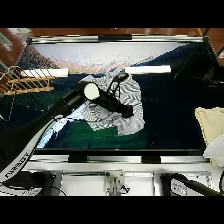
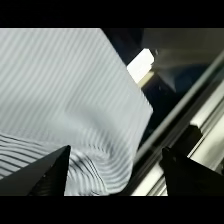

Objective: Fold the shirts.

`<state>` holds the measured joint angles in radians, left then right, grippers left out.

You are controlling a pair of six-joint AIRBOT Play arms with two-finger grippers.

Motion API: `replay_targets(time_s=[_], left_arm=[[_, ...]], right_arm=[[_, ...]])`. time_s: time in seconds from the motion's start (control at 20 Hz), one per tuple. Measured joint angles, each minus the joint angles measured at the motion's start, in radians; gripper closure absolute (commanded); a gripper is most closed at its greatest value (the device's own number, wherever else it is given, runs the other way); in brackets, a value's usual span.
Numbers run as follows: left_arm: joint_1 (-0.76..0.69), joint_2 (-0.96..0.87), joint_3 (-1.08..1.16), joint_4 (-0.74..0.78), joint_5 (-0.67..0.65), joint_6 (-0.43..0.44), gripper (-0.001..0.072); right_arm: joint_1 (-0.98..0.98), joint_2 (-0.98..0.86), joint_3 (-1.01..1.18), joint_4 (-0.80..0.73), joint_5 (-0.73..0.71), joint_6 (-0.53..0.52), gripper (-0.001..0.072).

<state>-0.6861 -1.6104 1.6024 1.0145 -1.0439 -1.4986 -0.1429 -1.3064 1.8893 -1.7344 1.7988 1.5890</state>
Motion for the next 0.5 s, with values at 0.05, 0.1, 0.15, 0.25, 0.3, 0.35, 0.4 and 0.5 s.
replay_targets(time_s=[0.05, 0.1, 0.15, 0.25, 0.3, 0.35, 0.4, 0.5], left_arm=[[0.042, 0.001, 0.031, -0.001, -0.028, -0.005, 0.0037], [0.097, 0.001, 0.061, -0.001, -0.060, -0.008, 0.0037], [0.152, 0.001, 0.082, 0.000, -0.088, -0.010, 0.0038], [0.275, -0.004, 0.112, 0.003, -0.125, -0.011, 0.0038], [0.328, -0.014, 0.120, 0.009, -0.137, -0.013, 0.0039], [0.375, -0.028, 0.126, 0.018, -0.146, -0.013, 0.0039], [0.417, -0.048, 0.131, 0.020, -0.156, -0.012, 0.0039], [0.470, -0.095, 0.137, 0.023, -0.170, 0.001, 0.0040]], right_arm=[[-0.005, 0.003, 0.000, 0.010, -0.001, 0.000, 0.0058], [-0.010, 0.005, 0.000, 0.027, -0.004, 0.003, 0.0058], [-0.013, 0.008, 0.000, 0.045, -0.009, 0.008, 0.0058], [-0.014, 0.008, 0.000, 0.101, -0.014, 0.023, 0.0058], [-0.006, 0.007, 0.000, 0.137, -0.020, 0.028, 0.0058], [0.008, 0.002, -0.001, 0.172, -0.021, 0.034, 0.0058], [0.027, -0.005, -0.002, 0.196, -0.024, 0.042, 0.0058], [0.087, -0.026, -0.002, 0.230, -0.028, 0.055, 0.0057]])
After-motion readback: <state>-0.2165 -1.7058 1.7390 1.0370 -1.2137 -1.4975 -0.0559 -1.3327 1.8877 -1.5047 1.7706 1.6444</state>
